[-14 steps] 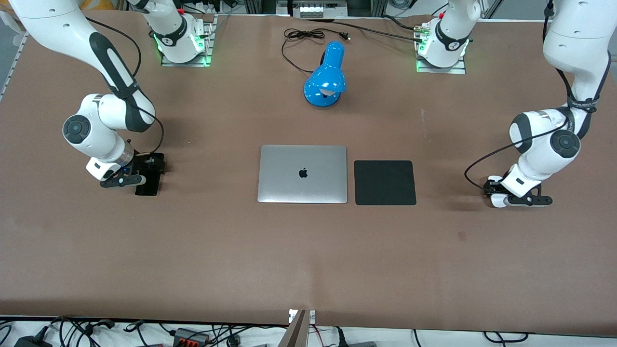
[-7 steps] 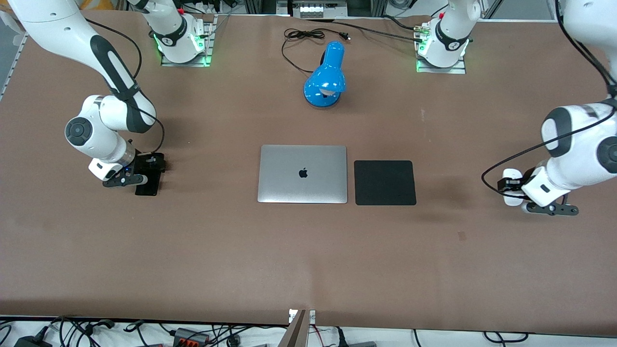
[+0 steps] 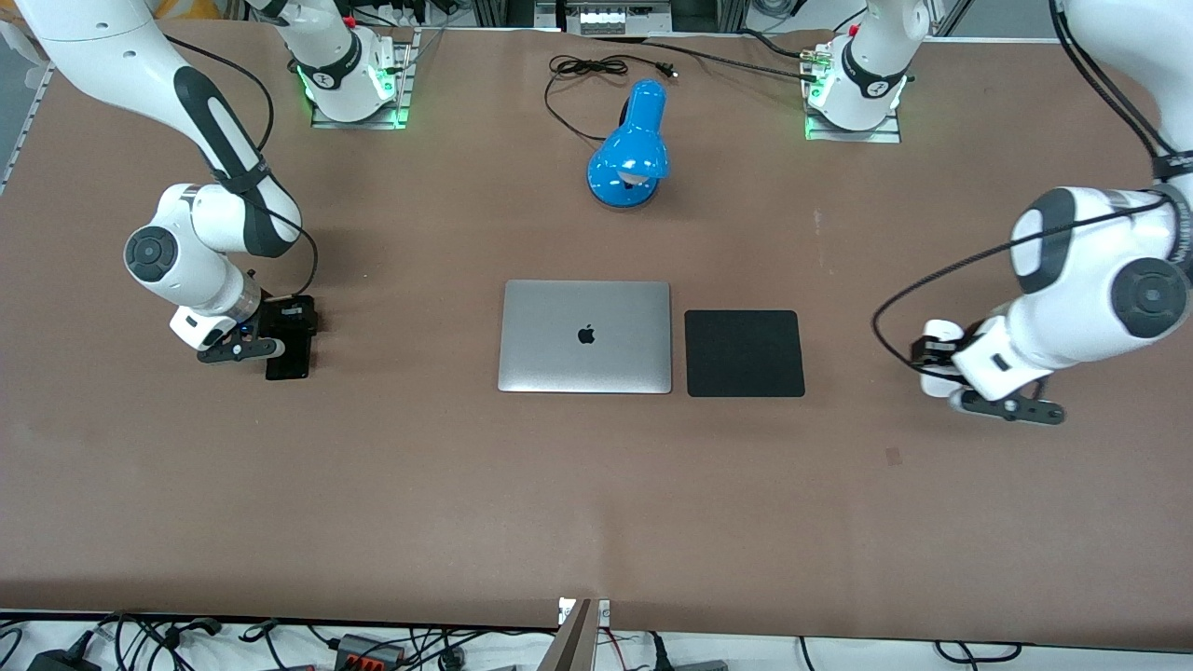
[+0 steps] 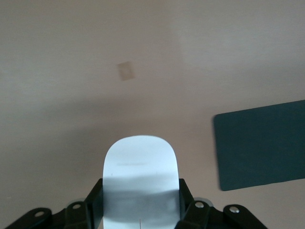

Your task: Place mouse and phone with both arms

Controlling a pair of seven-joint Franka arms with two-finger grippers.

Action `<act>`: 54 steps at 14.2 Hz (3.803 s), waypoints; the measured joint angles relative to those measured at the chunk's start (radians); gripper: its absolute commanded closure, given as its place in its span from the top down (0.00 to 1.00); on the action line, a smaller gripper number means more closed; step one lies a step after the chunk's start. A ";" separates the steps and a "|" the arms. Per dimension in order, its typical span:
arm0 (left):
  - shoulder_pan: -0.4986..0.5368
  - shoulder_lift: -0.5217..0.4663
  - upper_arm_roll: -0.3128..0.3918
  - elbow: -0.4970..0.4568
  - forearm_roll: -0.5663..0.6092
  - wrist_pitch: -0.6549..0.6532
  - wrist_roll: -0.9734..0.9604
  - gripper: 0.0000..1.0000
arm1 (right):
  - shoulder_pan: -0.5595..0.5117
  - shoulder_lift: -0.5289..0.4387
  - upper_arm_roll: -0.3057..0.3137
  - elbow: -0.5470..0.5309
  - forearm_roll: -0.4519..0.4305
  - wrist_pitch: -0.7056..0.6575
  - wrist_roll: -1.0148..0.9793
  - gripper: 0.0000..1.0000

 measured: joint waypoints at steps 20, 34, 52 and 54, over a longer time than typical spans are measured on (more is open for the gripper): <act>-0.154 0.126 -0.146 -0.274 0.356 0.475 -0.767 0.19 | 0.354 0.104 0.146 0.210 0.001 -0.136 0.578 0.00; -0.190 0.228 -0.150 -0.261 0.563 0.566 -1.017 1.00 | 0.373 0.131 0.111 0.212 -0.014 -0.108 0.566 1.00; 0.214 0.009 -0.288 0.376 -0.038 -0.558 -0.167 1.00 | 0.045 -0.241 0.010 0.745 -0.035 -0.957 0.218 1.00; 0.220 -0.029 -0.220 0.411 -0.072 -0.620 -0.050 1.00 | 0.046 -0.253 0.009 0.756 -0.034 -1.023 0.219 1.00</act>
